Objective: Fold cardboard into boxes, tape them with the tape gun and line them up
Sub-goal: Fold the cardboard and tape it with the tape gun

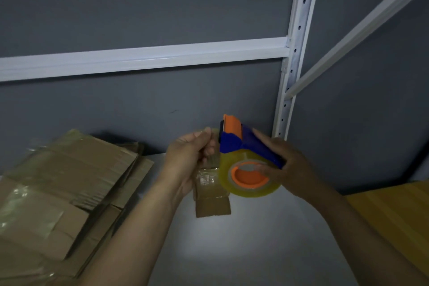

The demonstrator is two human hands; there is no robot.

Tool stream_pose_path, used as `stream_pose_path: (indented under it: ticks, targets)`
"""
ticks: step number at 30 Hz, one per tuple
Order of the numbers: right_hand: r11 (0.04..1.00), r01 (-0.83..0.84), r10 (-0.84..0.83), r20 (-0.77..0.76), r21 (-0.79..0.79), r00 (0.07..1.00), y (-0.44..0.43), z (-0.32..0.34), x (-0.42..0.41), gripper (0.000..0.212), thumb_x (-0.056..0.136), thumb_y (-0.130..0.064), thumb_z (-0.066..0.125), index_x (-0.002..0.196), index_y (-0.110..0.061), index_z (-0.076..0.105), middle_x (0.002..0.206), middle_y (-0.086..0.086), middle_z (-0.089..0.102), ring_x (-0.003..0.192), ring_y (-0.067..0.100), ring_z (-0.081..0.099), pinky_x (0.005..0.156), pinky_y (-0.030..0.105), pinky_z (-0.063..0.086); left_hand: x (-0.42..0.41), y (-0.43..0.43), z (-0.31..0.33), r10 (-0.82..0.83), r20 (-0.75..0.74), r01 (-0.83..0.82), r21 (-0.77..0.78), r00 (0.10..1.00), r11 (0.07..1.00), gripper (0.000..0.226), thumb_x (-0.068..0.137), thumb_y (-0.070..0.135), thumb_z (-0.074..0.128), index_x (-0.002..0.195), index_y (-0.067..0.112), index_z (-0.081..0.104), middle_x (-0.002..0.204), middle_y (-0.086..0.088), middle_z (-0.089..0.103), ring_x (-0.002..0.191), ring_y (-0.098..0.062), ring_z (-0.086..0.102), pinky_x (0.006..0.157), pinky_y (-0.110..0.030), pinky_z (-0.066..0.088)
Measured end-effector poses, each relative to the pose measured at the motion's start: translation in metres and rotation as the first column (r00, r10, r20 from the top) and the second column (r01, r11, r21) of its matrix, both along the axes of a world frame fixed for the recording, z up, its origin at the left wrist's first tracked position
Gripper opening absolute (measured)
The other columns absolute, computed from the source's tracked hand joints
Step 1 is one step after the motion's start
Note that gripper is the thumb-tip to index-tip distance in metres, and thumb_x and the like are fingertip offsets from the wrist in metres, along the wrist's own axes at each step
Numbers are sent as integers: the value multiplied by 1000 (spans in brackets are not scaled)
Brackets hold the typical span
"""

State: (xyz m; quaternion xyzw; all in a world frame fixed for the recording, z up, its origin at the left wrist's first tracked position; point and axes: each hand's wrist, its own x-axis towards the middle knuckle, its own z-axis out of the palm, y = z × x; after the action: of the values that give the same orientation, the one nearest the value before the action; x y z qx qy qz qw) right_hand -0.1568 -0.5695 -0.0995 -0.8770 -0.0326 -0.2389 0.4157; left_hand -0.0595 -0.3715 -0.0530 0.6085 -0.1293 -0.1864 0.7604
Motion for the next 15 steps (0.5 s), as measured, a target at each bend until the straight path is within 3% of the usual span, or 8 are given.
stream_pose_path:
  ticks: [2, 7, 10, 15]
  targets:
    - [999, 9, -9, 1, -50, 1000, -3, 1, -1, 65, 71, -61, 61, 126, -73, 29, 104, -11, 55, 95, 5, 54, 78, 16, 46, 6, -1, -2, 12, -14, -11, 14, 1000, 1000, 25, 94, 16, 58, 71, 11, 62, 56, 0, 55, 53, -10, 45, 55, -24, 34]
    - [995, -14, 7, -71, -96, 997, -15, 7, -1, 67, 71, -39, 74, 124, -64, 42, 106, -6, 52, 97, -3, 50, 75, 7, 43, 13, 2, -10, 85, 32, -88, 119, 996, 989, 32, 95, 7, 54, 64, 8, 56, 49, 2, 53, 50, -11, 43, 54, -23, 38]
    - [985, -39, 20, -117, -166, 993, -25, 10, -1, 73, 74, -30, 81, 117, -74, 41, 104, -9, 51, 94, 3, 52, 78, 18, 47, 11, 6, -24, 126, 27, -128, 174, 992, 976, 32, 96, 9, 54, 64, 9, 56, 52, 0, 52, 52, -11, 44, 57, -23, 40]
    - [967, -77, 23, -220, -241, 975, -29, 11, 0, 68, 75, -37, 78, 119, -67, 37, 115, -8, 50, 104, 8, 52, 85, 33, 53, 17, 20, -46, 191, -21, -181, 224, 981, 958, 29, 98, 10, 50, 69, 10, 56, 60, -4, 51, 55, -11, 47, 55, -23, 43]
